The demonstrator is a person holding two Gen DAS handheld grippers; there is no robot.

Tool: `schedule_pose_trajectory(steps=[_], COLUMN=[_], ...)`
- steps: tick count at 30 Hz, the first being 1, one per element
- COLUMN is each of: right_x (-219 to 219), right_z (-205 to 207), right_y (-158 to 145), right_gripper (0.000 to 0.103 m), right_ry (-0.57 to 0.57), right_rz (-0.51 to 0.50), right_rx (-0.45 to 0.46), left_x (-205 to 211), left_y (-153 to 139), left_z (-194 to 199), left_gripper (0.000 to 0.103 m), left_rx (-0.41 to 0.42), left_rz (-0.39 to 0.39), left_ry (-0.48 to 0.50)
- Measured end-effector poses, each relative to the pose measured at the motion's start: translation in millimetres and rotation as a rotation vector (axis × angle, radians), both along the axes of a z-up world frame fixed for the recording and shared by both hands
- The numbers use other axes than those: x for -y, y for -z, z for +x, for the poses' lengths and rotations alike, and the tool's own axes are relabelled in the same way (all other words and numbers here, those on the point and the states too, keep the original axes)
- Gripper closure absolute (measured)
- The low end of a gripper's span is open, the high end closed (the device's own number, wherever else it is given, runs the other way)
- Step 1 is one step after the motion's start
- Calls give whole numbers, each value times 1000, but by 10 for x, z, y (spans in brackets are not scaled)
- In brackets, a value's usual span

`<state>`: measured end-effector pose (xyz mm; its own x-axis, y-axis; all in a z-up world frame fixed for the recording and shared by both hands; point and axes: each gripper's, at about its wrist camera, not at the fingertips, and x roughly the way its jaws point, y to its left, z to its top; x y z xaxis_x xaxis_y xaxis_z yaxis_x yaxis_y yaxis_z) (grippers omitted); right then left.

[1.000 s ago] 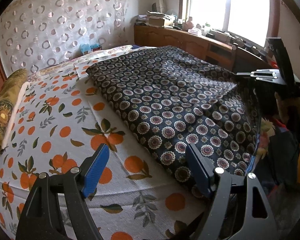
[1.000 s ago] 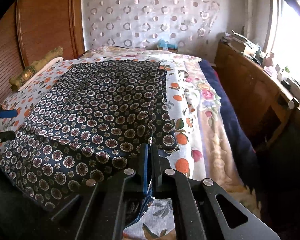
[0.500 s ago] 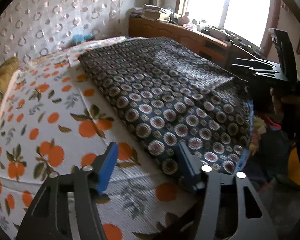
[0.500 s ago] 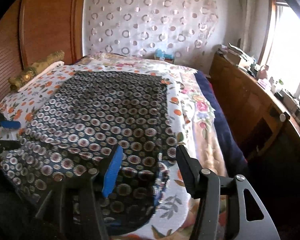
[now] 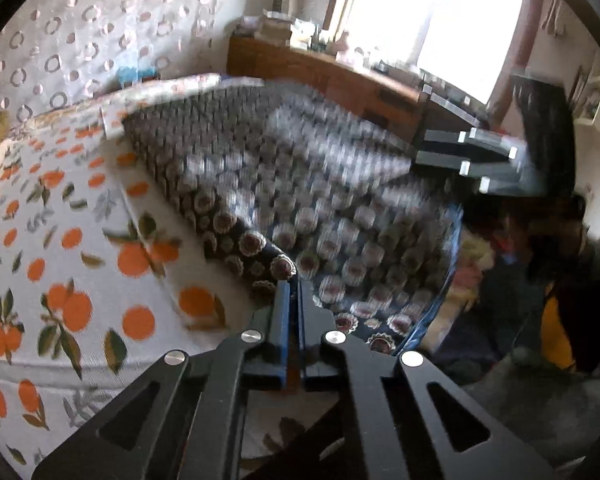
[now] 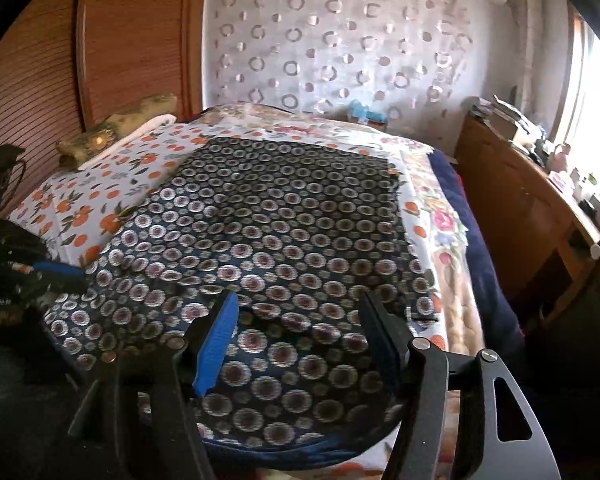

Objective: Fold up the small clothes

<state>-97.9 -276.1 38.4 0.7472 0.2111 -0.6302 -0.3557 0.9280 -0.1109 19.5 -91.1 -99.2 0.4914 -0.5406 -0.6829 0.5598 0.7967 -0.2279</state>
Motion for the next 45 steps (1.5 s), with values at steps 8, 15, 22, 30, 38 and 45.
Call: schedule_pose_trajectory(steps=[8,15,22,30,38,45], right_x=[-78,-70,-146,-157,-10,157], right_z=[-152,-357,-373,-255,-95,-71], right_y=[-185,-342,-213,-18,56,24], right_gripper=[37,37,37,37,37,38], right_ry=[-59,-86,-112,-89,-39,2], right_rz=[43,46,21,-44,-58,-52], right_rx=[27,71,44,-14,-45,-62], left_x=[157,272,285,150,52,-55], left_y=[-553,-692,-617,-512,-516,-517], left_z=[177,531,744,877,855,800], left_gripper=[100,100,100,100,100,100], left_rx=[154,176,157,124,128,127], left_rz=[-8,-11,-4,-23,-43,-59], left_ry=[-7,-29,-67,-112,-134,-152])
